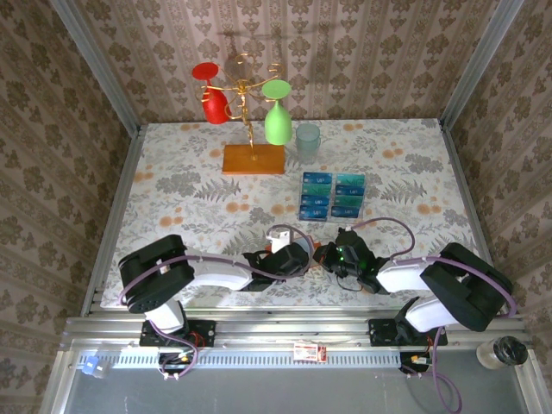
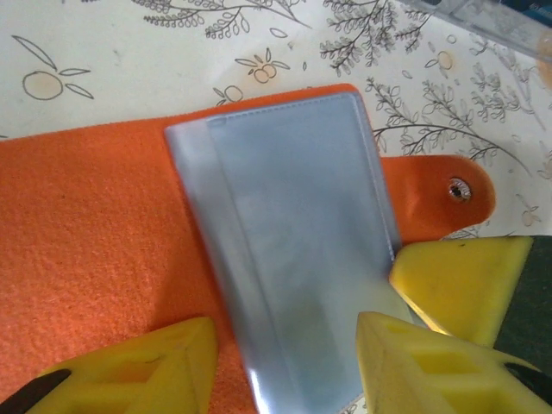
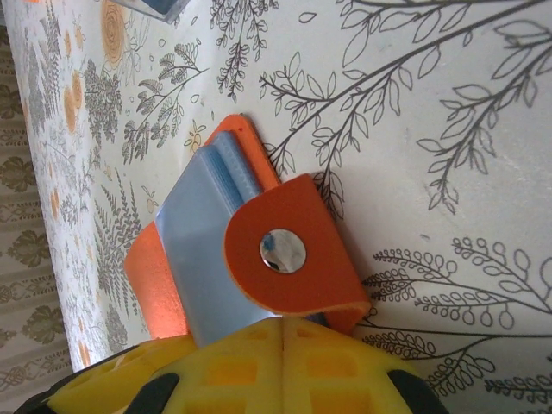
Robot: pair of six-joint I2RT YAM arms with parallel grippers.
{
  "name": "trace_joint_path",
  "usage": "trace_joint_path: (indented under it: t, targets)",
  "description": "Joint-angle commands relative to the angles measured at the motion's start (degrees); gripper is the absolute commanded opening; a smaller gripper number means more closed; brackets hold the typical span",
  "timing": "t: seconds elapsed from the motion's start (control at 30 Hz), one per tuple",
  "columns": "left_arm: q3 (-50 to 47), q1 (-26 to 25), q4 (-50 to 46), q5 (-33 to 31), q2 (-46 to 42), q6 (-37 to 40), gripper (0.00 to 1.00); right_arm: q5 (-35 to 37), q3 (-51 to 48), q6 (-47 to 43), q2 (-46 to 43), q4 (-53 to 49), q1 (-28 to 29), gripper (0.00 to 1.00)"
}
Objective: Put the credit cards into the card holder
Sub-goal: Turn over the card slot at the card holder.
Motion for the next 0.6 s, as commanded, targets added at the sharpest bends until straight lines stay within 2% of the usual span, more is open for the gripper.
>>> trace_joint_path:
  t: [0.0,0.3,0.57]
  targets:
    - [-2.99,1.76,-2.33,-0.52,0.42,1.46,0.48,3.60,-1.89,1.80,-0.18,-3.48,0.93,0.00]
    - [-2.90,6.37,-2.77,0.57,-1.08,10.58,0.47,7.27,-2.12,5.77,-0.66,-3.94,5.43,0.00]
    - [1.24,7.27,-10.03,0.11,-1.24,16.53,0.47,7.54,0.84,1.42,-8.54,-11.93,3.46,0.00]
